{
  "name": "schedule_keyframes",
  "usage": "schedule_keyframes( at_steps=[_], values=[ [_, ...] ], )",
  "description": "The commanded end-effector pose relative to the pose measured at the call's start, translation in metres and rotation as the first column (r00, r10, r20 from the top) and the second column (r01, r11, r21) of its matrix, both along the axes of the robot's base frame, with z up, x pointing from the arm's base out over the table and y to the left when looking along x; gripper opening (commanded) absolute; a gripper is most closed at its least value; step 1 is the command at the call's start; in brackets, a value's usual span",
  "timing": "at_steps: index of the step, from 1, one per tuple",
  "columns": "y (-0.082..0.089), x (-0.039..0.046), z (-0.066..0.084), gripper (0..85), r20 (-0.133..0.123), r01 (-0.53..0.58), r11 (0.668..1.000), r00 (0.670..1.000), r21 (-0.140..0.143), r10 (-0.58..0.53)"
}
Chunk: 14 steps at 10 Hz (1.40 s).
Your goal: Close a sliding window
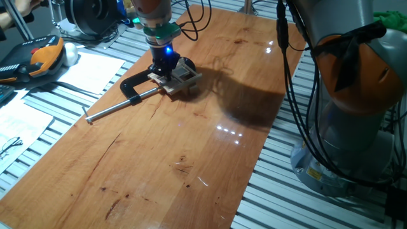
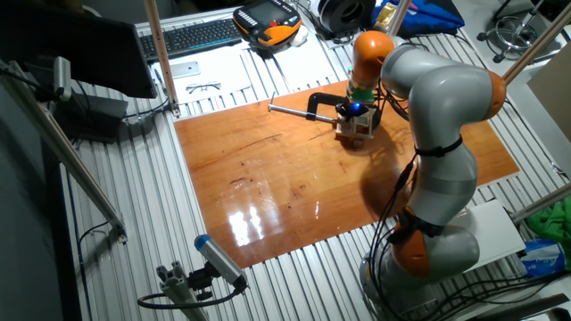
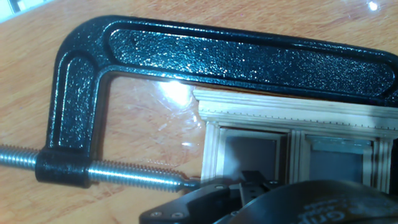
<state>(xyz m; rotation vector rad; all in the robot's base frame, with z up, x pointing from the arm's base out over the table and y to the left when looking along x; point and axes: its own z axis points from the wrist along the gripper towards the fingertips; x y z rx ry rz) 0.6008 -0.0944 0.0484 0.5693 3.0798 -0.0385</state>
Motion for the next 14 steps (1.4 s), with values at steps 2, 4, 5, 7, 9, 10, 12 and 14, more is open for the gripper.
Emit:
schedule_keyframes(
  at_steps=[2, 4, 5, 7, 9, 10, 12, 14],
  values=[
    [-0.005, 0.0052, 0.009, 0.0, -0.007, -0.005, 1.0, 1.0, -0.009, 0.005],
    [-0.02, 0.0034, 0.022, 0.0, -0.022, -0.025, 1.0, 0.999, -0.014, 0.025],
    [-0.028, -0.0013, 0.026, 0.0, -0.023, -0.036, 0.999, 0.999, -0.024, 0.035],
    [-0.039, -0.0125, 0.022, 0.0, -0.016, -0.048, 0.998, 0.999, -0.033, 0.048],
    [-0.044, -0.0161, 0.016, 0.0, -0.009, -0.055, 0.998, 0.998, -0.029, 0.054],
    [-0.045, -0.0164, 0.013, 0.0, -0.006, -0.055, 0.998, 0.999, -0.028, 0.054],
    [-0.047, -0.0168, 0.008, 0.0, -0.002, -0.055, 0.998, 0.999, -0.026, 0.055],
    [-0.047, -0.0168, 0.005, 0.0, -0.002, -0.052, 0.998, 0.999, -0.026, 0.052]
  ],
)
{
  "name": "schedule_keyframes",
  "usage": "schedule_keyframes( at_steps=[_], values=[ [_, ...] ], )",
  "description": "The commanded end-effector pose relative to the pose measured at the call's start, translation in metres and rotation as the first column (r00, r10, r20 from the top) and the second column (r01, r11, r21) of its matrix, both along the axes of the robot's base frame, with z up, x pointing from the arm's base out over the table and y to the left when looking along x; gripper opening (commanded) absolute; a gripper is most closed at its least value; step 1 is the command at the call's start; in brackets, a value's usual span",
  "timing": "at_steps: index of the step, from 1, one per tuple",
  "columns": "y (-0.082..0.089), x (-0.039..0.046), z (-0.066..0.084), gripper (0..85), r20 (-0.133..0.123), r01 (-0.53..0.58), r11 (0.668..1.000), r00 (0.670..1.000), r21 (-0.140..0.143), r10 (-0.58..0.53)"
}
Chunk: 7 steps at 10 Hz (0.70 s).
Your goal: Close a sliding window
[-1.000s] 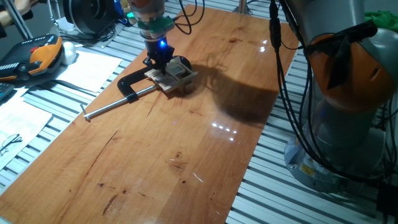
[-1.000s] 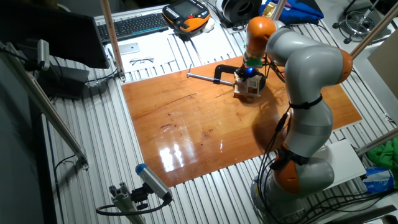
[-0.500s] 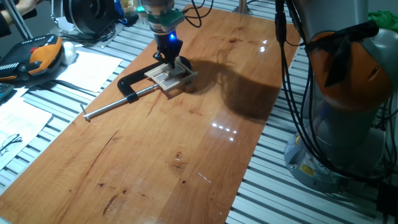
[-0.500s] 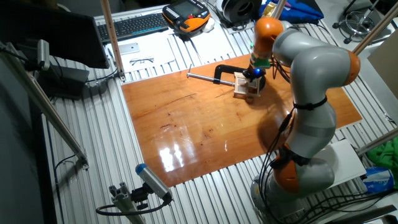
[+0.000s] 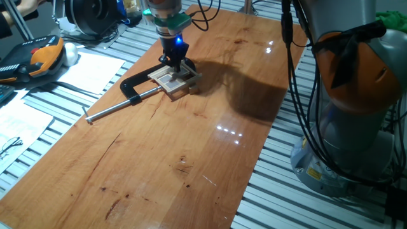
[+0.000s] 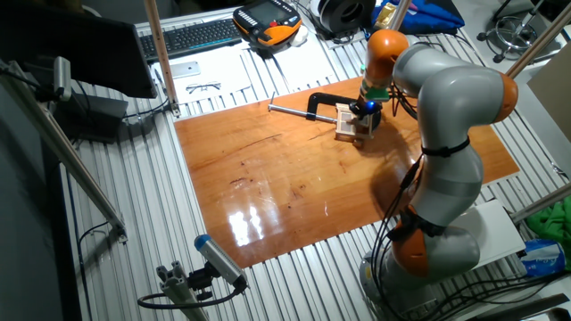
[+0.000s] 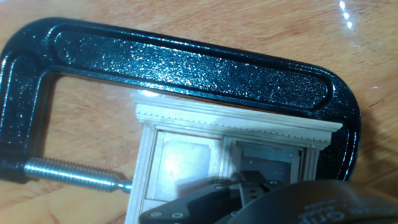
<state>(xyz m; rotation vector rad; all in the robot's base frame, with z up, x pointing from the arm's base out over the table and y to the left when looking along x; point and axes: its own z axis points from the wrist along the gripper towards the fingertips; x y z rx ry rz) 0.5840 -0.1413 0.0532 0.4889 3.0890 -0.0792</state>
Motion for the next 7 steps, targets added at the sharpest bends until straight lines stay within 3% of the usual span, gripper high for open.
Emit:
schedule_keyframes(
  at_steps=[1, 7],
  values=[
    [0.0002, -0.0001, -0.0009, 0.0, 0.0, 0.001, 1.0, 1.0, 0.0, -0.001],
    [0.001, -0.0026, -0.0063, 0.0, 0.0, 0.003, 1.0, 1.0, 0.006, -0.003]
  ],
)
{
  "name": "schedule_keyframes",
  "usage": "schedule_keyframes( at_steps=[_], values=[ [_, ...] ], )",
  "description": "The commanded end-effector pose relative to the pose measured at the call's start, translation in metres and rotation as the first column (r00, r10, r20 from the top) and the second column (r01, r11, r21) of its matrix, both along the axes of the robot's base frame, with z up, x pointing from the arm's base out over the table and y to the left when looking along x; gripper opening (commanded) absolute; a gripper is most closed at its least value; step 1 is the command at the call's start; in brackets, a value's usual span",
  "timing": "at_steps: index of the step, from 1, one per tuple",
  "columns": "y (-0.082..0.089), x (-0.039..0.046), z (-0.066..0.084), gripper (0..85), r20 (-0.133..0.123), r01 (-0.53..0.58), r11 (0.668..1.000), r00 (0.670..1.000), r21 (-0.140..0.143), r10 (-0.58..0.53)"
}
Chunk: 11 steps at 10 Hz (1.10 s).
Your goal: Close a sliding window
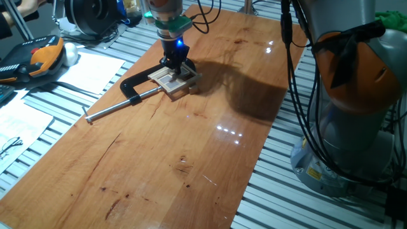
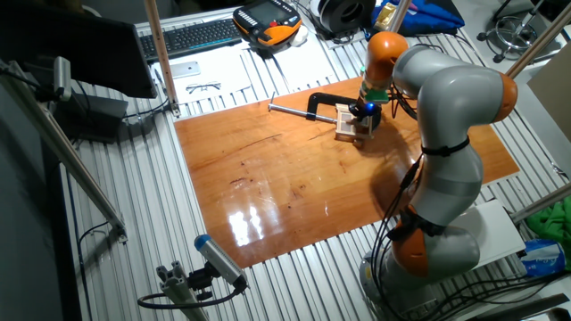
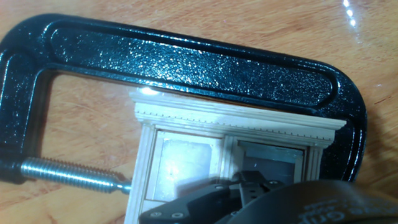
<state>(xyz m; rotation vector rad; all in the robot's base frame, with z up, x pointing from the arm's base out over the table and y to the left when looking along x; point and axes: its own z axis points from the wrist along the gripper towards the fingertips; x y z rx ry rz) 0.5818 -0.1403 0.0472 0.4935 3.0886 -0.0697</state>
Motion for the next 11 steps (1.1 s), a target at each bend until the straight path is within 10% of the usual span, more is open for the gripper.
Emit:
schedule_keyframes(
  at_steps=[1, 11],
  values=[
    [0.0001, -0.0004, -0.0005, 0.0, -0.001, 0.0, 1.0, 1.0, 0.0, 0.0],
    [0.0015, -0.0031, 0.0048, 0.0, -0.016, 0.004, 1.0, 1.0, 0.008, -0.004]
  ],
)
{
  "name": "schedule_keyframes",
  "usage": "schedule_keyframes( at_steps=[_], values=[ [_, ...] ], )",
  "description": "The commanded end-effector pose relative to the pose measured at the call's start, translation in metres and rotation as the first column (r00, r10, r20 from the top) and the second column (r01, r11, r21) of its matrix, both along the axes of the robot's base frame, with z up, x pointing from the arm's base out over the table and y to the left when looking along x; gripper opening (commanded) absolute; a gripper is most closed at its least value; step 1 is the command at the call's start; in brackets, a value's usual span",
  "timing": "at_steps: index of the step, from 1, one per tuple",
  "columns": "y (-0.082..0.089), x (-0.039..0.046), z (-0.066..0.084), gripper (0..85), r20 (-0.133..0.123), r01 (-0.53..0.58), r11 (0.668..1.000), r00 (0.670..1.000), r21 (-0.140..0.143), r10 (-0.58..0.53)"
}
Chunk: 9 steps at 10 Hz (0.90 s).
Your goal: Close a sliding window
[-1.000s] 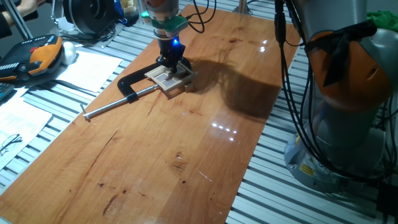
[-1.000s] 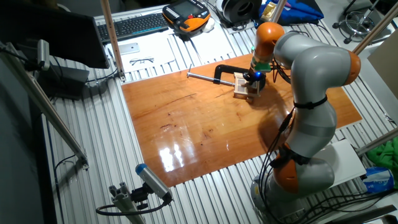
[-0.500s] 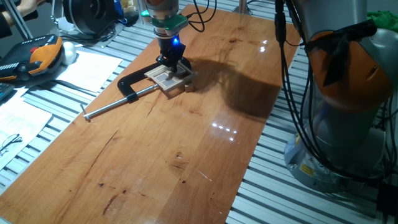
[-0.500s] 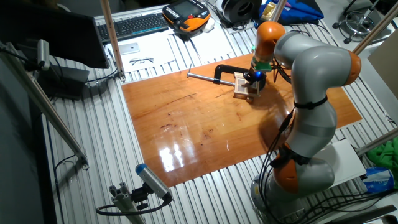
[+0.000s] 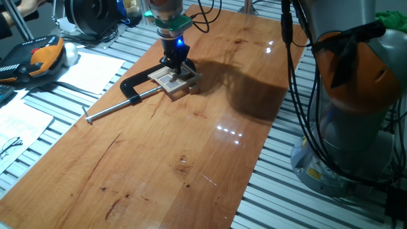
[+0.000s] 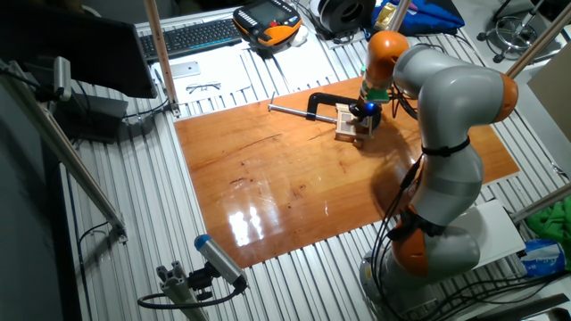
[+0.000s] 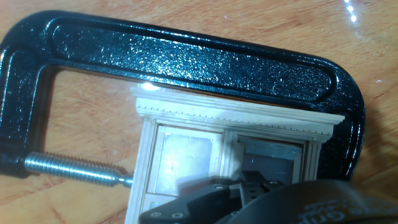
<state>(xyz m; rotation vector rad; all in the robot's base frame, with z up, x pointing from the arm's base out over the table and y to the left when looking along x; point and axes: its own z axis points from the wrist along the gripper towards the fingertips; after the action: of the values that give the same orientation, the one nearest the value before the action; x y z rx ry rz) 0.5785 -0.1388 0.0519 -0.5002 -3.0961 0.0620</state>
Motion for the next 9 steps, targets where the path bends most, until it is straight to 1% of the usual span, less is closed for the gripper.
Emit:
schedule_keyframes(
  at_steps=[1, 9],
  values=[
    [0.0001, -0.0002, -0.0001, 0.0, -0.005, 0.0, 1.0, 1.0, 0.0, 0.0],
    [0.0025, -0.0033, -0.0023, 0.0, -0.013, 0.014, 1.0, 1.0, 0.007, -0.014]
  ],
)
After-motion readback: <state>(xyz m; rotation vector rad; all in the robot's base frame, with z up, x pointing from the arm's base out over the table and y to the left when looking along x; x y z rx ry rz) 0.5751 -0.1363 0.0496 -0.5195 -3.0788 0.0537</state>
